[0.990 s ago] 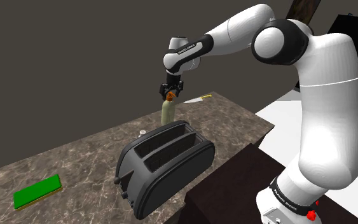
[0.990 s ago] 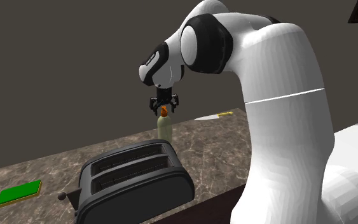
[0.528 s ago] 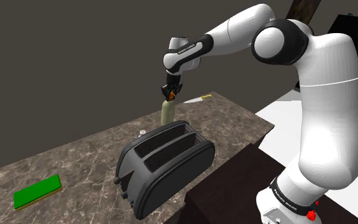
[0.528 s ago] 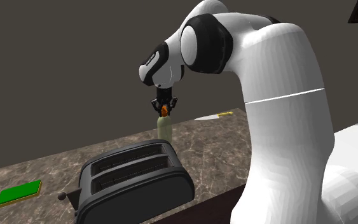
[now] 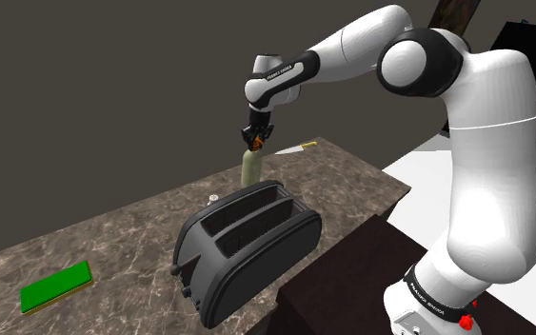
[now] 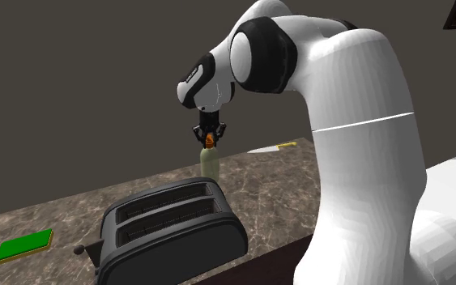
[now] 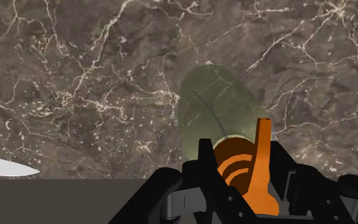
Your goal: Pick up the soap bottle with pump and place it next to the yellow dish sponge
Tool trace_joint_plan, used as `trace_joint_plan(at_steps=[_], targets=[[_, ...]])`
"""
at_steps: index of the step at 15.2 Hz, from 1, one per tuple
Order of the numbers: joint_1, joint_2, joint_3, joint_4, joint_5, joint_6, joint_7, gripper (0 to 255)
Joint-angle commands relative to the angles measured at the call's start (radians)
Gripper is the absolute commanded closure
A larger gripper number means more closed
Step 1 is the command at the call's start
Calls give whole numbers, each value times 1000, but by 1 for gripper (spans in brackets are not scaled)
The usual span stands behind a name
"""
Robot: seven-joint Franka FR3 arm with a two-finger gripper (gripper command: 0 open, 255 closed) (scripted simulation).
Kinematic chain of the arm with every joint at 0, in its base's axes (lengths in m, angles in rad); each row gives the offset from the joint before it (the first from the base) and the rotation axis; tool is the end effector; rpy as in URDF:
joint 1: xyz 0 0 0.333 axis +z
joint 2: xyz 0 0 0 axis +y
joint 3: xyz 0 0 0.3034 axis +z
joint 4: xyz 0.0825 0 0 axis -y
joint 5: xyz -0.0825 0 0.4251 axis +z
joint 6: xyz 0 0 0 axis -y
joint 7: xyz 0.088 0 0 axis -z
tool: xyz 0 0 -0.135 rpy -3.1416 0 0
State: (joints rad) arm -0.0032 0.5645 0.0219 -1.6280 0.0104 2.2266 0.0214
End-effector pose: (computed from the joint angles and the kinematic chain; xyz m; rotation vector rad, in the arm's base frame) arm 0.7181 0.0127 0.2328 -3.1204 0.0195 -0.0527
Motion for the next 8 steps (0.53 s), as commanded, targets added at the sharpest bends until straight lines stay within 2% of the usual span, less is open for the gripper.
trace_joint_plan(at_steps=[1, 8], targets=[[0, -11, 0, 5, 0, -16, 1, 255], [0, -54, 1, 35, 0, -89, 2, 255]])
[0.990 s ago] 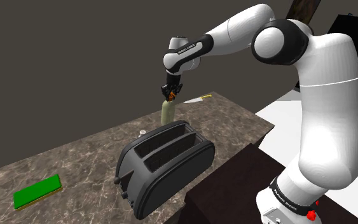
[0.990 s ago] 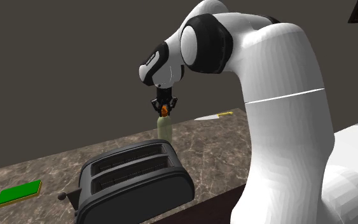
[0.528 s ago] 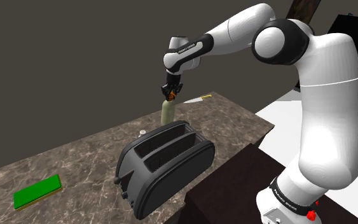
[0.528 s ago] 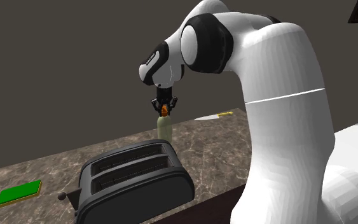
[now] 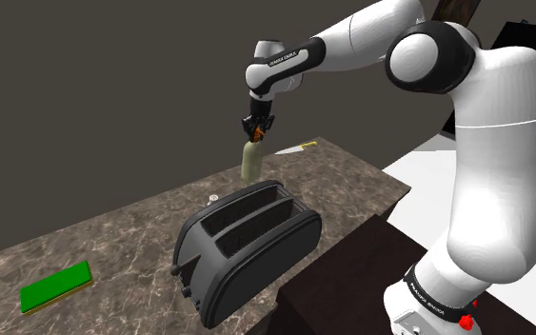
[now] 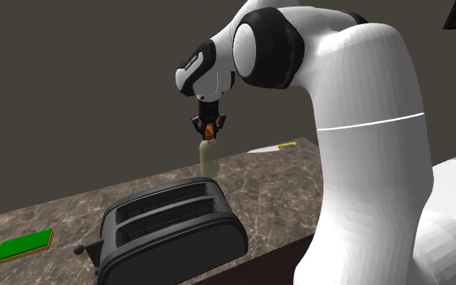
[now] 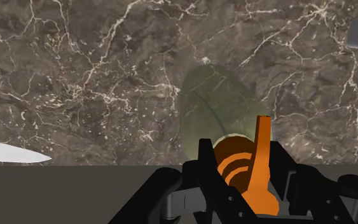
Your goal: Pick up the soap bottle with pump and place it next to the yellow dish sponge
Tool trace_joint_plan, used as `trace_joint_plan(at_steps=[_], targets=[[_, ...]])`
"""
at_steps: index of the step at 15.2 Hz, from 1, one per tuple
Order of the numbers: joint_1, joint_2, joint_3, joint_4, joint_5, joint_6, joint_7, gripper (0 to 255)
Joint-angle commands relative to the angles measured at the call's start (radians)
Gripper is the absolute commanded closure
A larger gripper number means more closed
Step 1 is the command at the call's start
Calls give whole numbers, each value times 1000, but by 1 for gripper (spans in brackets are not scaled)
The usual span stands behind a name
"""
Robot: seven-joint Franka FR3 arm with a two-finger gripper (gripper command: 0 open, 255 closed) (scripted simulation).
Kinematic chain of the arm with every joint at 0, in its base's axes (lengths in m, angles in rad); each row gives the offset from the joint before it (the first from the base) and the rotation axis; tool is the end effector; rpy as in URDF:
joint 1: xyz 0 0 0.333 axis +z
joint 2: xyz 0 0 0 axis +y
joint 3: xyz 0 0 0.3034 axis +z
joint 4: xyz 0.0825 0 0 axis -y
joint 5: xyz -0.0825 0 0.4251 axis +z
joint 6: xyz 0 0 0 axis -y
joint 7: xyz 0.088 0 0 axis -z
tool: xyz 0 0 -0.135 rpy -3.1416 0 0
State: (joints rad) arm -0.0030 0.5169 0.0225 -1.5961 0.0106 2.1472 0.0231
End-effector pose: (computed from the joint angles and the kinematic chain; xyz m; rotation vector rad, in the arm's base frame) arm 0.7208 0.0133 0.2755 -3.1203 0.0193 -0.0529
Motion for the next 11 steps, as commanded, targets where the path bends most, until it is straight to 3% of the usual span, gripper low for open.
trace_joint_plan(at_steps=[1, 11], targets=[[0, -12, 0, 8, 0, -20, 0, 255], [0, -58, 0, 75, 0, -133, 2, 255]])
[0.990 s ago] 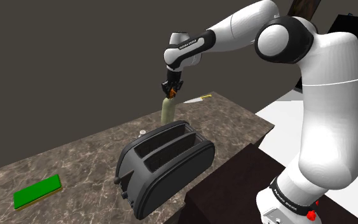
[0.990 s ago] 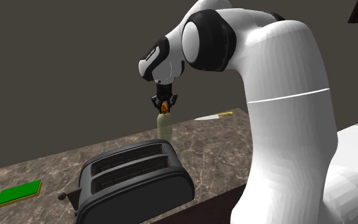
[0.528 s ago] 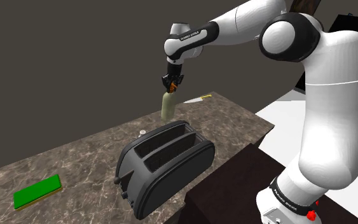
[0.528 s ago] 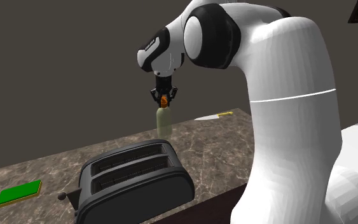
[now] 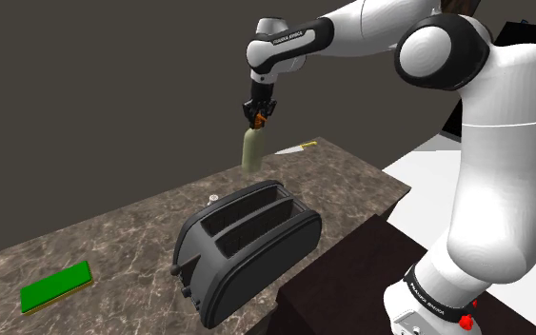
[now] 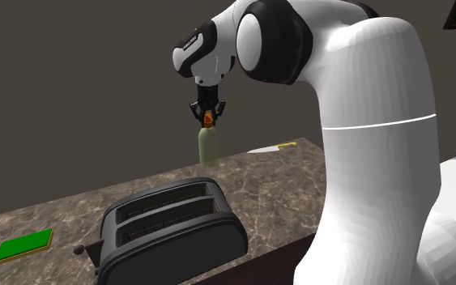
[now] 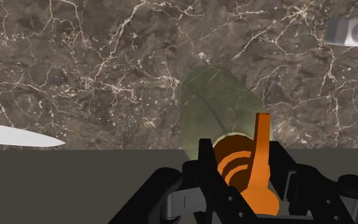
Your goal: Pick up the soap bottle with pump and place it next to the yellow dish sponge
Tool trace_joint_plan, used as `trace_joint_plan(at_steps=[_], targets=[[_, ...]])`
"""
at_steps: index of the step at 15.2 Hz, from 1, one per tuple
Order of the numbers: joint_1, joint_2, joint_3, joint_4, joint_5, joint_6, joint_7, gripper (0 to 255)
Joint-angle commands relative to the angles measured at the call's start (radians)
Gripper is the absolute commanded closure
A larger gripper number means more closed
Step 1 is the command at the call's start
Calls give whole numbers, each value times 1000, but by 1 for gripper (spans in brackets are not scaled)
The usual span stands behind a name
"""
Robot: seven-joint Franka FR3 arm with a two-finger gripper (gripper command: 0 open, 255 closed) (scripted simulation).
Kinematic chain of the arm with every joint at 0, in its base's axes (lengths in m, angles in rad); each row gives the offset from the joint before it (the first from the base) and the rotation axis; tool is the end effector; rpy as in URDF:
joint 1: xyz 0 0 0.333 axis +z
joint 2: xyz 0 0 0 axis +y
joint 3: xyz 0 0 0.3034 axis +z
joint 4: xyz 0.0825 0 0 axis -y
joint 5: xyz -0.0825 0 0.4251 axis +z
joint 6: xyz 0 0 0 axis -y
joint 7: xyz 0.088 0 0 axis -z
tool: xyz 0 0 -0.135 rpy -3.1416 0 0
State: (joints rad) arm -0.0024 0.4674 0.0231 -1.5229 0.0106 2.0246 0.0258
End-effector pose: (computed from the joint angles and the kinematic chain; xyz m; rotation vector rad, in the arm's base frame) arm 0.7246 0.0140 0.3371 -3.1203 0.0191 -0.0530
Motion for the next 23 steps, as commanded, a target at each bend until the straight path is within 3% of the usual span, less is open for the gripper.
trace_joint_plan(at_steps=[1, 23], targets=[[-1, -12, 0, 10, 0, -22, -1, 255], [0, -31, 0, 278, 0, -309, 3, 255]])
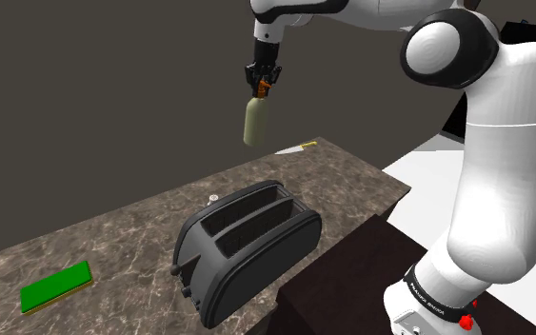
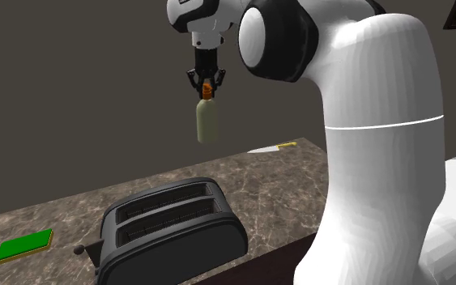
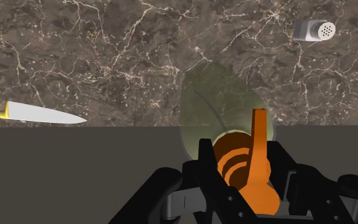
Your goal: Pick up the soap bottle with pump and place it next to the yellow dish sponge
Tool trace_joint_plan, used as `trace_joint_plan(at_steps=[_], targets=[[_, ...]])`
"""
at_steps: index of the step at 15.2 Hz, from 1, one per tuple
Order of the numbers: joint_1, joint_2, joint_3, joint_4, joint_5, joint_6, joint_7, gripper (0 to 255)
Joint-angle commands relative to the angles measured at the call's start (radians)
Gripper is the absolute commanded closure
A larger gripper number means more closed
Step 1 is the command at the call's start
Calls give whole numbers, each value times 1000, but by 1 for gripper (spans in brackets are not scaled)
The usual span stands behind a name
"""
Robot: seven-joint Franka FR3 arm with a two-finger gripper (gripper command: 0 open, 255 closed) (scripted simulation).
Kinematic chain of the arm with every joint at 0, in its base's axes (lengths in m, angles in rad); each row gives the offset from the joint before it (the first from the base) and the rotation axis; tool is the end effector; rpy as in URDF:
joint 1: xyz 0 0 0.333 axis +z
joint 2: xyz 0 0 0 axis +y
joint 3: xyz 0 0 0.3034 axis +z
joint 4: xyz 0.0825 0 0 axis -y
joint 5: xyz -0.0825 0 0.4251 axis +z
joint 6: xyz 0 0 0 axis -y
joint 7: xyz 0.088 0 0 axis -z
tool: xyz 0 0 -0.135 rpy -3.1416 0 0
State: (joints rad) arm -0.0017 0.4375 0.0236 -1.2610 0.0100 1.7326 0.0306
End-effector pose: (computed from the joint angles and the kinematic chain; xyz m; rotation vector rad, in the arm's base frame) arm 0.7278 0.0142 0.4687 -3.1204 0.0196 -0.0526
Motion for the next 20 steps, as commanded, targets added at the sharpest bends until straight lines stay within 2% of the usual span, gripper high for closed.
trace_joint_plan(at_steps=[1, 8, 16, 20], targets=[[-1, 1, 0, 33, 0, -31, -1, 255], [0, 32, 0, 176, -1, -144, 1, 255], [2, 105, 0, 396, -2, -291, 3, 255], [57, -32, 17, 140, -9, -171, 74, 255]])
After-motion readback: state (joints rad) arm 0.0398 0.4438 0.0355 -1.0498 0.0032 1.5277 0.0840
